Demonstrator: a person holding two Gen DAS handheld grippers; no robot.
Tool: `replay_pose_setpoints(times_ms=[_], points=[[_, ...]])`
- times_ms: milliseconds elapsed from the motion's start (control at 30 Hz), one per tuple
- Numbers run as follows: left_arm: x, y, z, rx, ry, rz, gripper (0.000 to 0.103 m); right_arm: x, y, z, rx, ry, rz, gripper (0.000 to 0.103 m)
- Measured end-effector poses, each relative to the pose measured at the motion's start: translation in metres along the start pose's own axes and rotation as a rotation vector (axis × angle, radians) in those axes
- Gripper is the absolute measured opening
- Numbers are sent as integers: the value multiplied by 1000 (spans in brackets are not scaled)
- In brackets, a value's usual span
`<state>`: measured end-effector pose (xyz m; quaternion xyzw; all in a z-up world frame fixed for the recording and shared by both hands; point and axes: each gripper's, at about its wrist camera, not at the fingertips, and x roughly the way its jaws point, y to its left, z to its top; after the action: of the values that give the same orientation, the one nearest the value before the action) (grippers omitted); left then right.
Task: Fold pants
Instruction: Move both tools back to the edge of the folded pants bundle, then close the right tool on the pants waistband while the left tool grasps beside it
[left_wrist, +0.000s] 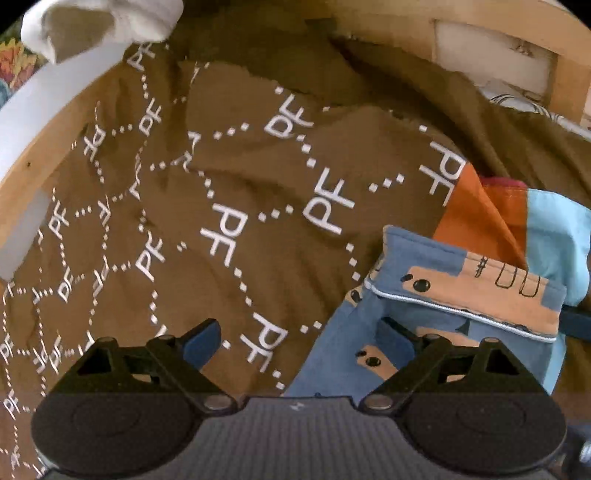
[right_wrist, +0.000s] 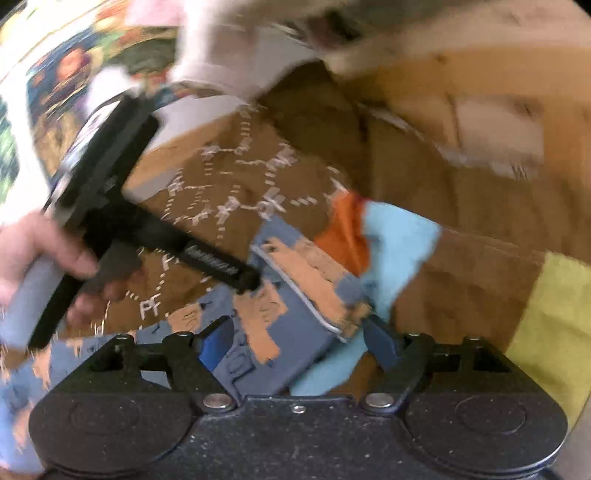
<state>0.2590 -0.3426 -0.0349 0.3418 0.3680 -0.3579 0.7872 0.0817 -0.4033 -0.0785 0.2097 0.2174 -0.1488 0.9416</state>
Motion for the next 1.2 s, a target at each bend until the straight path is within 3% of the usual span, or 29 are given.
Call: replay_pose_setpoints(times_ms=[300, 567, 667, 833, 1000, 1100, 1200], points=[[3, 3, 7, -40, 23, 7, 95, 4, -6, 4, 62, -10, 5, 74], [-18, 28, 4, -240, -9, -94, 95, 0, -15, 4, 134, -10, 12, 71], [-25, 31, 4, -255, -34, -110, 95, -2, -17, 3, 171, -12, -1, 67], [-10, 13, 7, -164, 0, -28, 94, 7, -6, 3, 104, 3, -58, 69], [13, -2, 11, -81, 79, 72, 94, 6, -12, 2, 146, -25, -37, 67], [18, -3, 14, -77, 86, 83, 96, 6, -17, 2, 166, -36, -44, 55], [17, -3, 15, -71, 85, 80, 95, 6, -27, 2, 213, -36, -68, 24]])
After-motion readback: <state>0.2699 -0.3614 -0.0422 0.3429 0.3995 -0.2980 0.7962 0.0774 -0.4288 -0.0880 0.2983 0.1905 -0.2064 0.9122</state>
